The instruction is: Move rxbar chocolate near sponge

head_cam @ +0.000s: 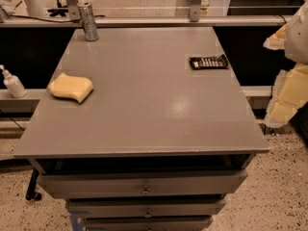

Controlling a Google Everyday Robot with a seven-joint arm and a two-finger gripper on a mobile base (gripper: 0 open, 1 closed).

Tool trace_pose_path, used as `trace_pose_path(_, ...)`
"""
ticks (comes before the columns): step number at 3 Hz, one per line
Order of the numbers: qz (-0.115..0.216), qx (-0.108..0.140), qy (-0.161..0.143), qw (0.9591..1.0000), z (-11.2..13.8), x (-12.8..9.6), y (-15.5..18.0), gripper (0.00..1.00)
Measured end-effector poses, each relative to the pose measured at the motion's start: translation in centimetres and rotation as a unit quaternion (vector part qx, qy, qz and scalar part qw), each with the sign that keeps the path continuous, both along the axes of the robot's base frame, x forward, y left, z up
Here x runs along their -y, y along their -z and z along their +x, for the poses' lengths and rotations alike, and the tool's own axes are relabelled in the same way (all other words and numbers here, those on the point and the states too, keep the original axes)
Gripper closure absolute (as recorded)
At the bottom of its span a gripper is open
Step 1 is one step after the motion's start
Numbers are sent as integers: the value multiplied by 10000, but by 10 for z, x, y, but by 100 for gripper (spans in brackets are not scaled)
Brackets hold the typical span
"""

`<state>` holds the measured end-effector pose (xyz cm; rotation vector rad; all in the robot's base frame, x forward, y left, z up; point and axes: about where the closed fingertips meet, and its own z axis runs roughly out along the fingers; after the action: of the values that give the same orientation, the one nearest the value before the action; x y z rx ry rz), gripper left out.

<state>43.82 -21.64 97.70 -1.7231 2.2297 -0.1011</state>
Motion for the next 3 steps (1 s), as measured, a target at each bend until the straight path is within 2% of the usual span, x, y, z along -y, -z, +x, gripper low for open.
trace_pose_path(2, 58, 52, 4, 10000, 3, -1, -1, 0)
trace_pose_path(3, 352, 172, -127, 9992, 31, -9, 3, 0)
